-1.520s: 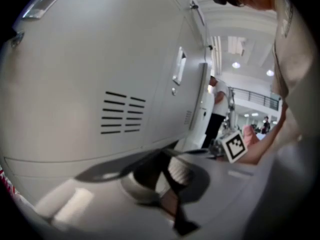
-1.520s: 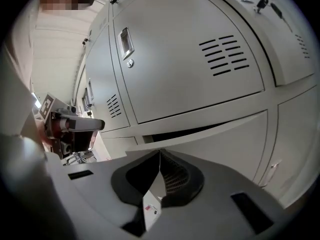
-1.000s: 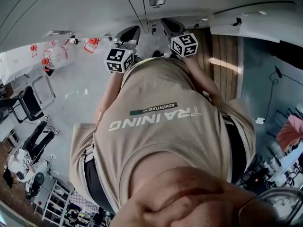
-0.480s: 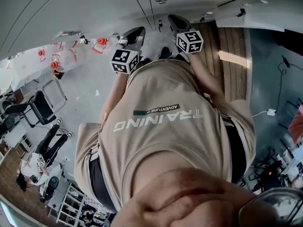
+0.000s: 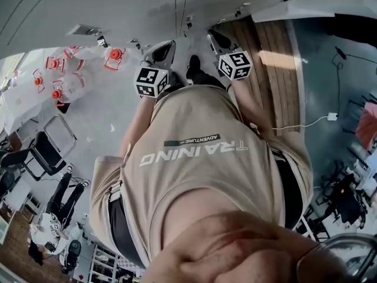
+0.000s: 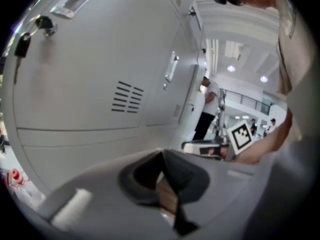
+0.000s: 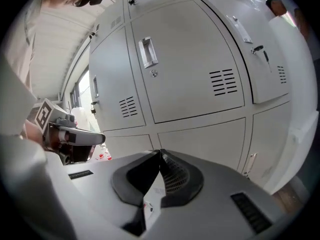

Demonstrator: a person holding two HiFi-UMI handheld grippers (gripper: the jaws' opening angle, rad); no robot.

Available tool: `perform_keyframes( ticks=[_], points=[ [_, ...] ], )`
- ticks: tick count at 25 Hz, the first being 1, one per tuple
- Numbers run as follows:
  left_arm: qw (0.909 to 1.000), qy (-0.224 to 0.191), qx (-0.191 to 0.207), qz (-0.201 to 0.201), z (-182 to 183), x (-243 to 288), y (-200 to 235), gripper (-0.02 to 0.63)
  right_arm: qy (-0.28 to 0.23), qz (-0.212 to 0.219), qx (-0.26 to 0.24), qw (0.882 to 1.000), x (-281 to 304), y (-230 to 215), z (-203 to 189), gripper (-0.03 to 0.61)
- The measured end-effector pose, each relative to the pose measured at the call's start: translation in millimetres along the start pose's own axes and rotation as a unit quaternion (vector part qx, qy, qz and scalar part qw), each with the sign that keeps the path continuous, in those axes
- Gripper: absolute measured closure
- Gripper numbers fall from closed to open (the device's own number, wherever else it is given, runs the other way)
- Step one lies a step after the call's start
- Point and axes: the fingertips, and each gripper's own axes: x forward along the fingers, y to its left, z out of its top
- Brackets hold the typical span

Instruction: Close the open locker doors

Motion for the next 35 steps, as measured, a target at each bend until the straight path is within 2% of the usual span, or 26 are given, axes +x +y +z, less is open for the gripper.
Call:
perform_keyframes(
  ticks=[5, 8, 11, 17, 22, 26, 28, 31, 35],
  points=[
    [0.9995, 0.007, -0.001, -0.031, -27.2, -16.5, -14.7, 0.614, 0.016, -0.029, 0.0, 0.999, -25.8, 28.5, -27.2, 0.563],
    [0.9985, 0.003, 0.008, -0.054, -36.0, -16.9, -23.8, 0.614, 0.013, -0.053, -0.023, 0.998, -41.1, 42.6, -28.0, 0.565],
    [0.9977, -0.002, 0.02, -0.065, -34.6, -13.5, -33.7, 0.614, 0.005, -0.05, -0.047, 0.998, -55.6, 55.4, -22.5, 0.564],
    [0.9954, -0.049, 0.065, -0.051, 18.4, -32.8, -57.7, 0.614, 0.005, -0.019, -0.134, 0.991, -82.0, 74.6, 10.0, 0.563],
    [0.9908, -0.103, 0.086, -0.017, 80.8, -44.5, -58.5, 0.614, -0.065, 0.016, -0.141, 0.988, -97.3, 84.0, 79.4, 0.565],
    [0.9853, -0.143, 0.092, -0.01, 117.2, -56.5, -65.0, 0.614, -0.096, 0.007, -0.165, 0.982, -105.3, 84.7, 109.2, 0.564],
    [0.9833, -0.151, 0.101, 0.004, 125.5, -60.2, -62.7, 0.614, -0.097, 0.001, -0.174, 0.98, -105.0, 83.2, 114.3, 0.563],
    [0.9832, -0.155, 0.095, 0.016, 126.7, -63.2, -60.4, 0.614, -0.106, -0.002, -0.163, 0.981, -111.3, 79.8, 121.6, 0.565],
    [0.9849, -0.138, 0.1, 0.03, 114.6, -68.9, -57.4, 0.614, -0.118, 0.006, -0.136, 0.984, -113.5, 79.9, 118.4, 0.565]
  ],
)
